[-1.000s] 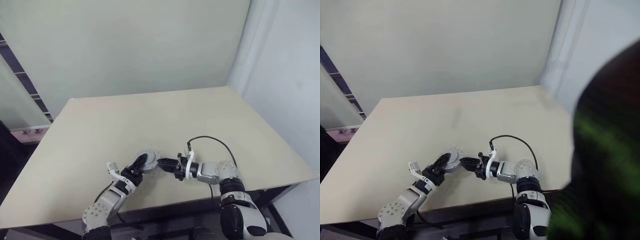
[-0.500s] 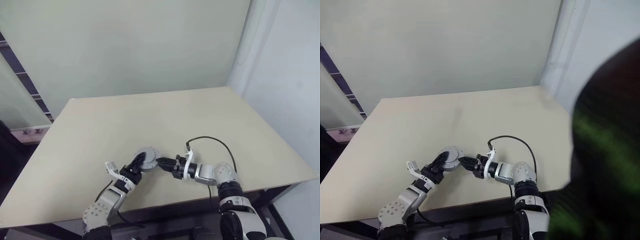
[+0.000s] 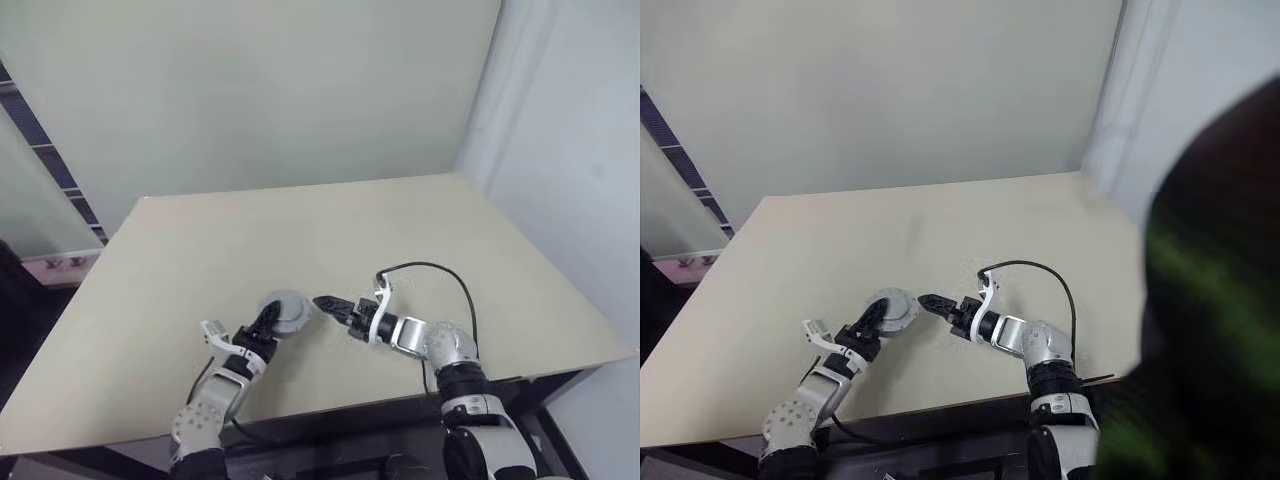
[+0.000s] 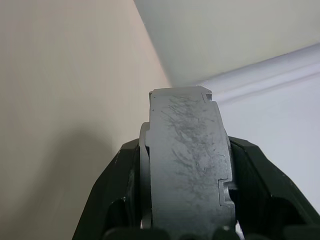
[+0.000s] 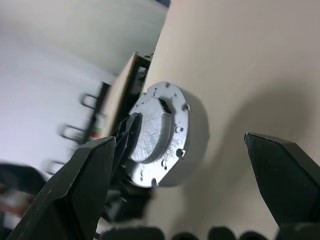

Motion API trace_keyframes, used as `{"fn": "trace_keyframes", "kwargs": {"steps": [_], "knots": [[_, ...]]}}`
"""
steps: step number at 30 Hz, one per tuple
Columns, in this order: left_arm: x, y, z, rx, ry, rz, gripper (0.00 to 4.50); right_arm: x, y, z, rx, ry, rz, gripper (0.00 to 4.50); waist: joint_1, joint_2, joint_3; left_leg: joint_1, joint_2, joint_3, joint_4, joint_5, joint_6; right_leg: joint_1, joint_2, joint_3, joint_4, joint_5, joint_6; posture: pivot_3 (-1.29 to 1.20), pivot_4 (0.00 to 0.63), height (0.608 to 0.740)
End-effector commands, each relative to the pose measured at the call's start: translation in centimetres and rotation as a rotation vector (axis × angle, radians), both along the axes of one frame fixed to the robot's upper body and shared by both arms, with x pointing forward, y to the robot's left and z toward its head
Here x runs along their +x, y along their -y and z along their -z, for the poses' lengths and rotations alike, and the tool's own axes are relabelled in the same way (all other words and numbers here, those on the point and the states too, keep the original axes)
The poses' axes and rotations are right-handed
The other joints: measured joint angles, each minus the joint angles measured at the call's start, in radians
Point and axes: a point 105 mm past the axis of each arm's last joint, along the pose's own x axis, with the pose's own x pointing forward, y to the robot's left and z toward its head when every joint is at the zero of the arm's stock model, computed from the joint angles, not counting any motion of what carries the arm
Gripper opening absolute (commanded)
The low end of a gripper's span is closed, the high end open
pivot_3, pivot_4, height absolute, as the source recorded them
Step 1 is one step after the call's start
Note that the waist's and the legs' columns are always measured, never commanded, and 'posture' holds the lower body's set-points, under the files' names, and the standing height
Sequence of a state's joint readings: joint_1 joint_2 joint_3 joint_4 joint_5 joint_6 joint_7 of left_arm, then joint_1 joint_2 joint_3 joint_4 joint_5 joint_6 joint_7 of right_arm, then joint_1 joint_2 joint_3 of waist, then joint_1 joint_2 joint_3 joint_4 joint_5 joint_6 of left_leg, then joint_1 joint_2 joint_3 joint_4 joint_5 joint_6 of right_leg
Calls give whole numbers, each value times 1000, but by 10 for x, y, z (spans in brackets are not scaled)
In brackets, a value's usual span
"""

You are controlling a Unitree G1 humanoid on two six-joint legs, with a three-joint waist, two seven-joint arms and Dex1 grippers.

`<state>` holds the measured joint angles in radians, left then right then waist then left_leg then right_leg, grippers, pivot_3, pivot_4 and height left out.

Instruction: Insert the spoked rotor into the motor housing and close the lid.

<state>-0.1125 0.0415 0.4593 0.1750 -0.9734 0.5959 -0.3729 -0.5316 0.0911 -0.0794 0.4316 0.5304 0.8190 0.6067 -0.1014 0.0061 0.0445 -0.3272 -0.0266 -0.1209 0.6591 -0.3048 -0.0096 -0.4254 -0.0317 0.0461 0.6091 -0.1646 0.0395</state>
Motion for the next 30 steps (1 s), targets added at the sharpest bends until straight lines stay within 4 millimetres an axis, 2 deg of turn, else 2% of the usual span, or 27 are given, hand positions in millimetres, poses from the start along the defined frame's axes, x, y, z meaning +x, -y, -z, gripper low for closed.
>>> {"fn": "trace_keyframes", "kwargs": {"steps": [1,8,13,21,30], "knots": [[9,-15,-39,261,166,-29,2019,-6,-9,-25,-77,299,-63,4500,2,0,0,0,0,0,0,0,0,0,0,0,0,0,0,0,0,740],[12,-48,-58,617,208,-122,2018,-28,-15,-26,-337,740,-210,4500,9,0,0,0,-1,0,1,-1,-2,0,0,1,0,0,0,0,0,740],[16,-73,-66,799,225,-232,2018,-34,-17,-19,-462,907,-277,4500,15,-2,0,0,0,0,1,-1,-2,0,0,0,0,0,0,0,0,740],[16,-91,-50,928,164,-291,2018,-35,-18,-14,-501,947,-284,4500,33,-2,0,1,0,0,1,-1,-2,0,0,0,0,1,-1,0,0,740],[18,-100,-31,839,64,-328,2018,-33,-17,-10,-525,935,-283,4500,37,-8,0,1,0,0,2,-1,-2,1,0,0,0,2,-2,0,0,740]]}}
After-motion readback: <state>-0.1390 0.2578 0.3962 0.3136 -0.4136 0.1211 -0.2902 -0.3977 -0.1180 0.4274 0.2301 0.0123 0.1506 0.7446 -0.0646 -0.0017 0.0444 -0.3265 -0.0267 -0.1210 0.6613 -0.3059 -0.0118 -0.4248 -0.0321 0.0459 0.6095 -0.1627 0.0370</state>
